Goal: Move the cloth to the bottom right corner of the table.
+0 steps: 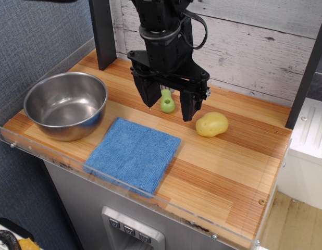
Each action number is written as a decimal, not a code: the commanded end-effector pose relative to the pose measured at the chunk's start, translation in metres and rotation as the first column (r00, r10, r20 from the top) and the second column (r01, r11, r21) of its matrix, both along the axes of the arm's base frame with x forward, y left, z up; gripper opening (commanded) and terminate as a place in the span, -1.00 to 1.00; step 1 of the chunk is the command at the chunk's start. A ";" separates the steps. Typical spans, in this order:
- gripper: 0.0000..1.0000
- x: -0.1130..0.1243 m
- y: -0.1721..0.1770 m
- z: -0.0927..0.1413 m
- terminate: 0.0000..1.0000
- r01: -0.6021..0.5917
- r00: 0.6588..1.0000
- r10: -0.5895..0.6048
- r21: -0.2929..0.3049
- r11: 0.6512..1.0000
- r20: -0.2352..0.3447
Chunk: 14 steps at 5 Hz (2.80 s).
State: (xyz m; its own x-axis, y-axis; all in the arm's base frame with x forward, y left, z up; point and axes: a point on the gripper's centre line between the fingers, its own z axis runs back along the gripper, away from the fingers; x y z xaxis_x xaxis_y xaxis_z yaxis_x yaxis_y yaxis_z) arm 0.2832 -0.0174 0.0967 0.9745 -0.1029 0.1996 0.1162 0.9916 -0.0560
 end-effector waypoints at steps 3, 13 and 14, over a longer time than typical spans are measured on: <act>1.00 -0.017 0.013 -0.013 -1.00 -0.025 0.999 0.027 0.035 0.999 -0.035; 1.00 -0.035 0.046 -0.074 -1.00 0.021 0.998 -0.019 0.041 0.999 -0.061; 1.00 -0.036 0.042 -0.086 -1.00 0.029 0.996 -0.027 0.026 0.999 -0.087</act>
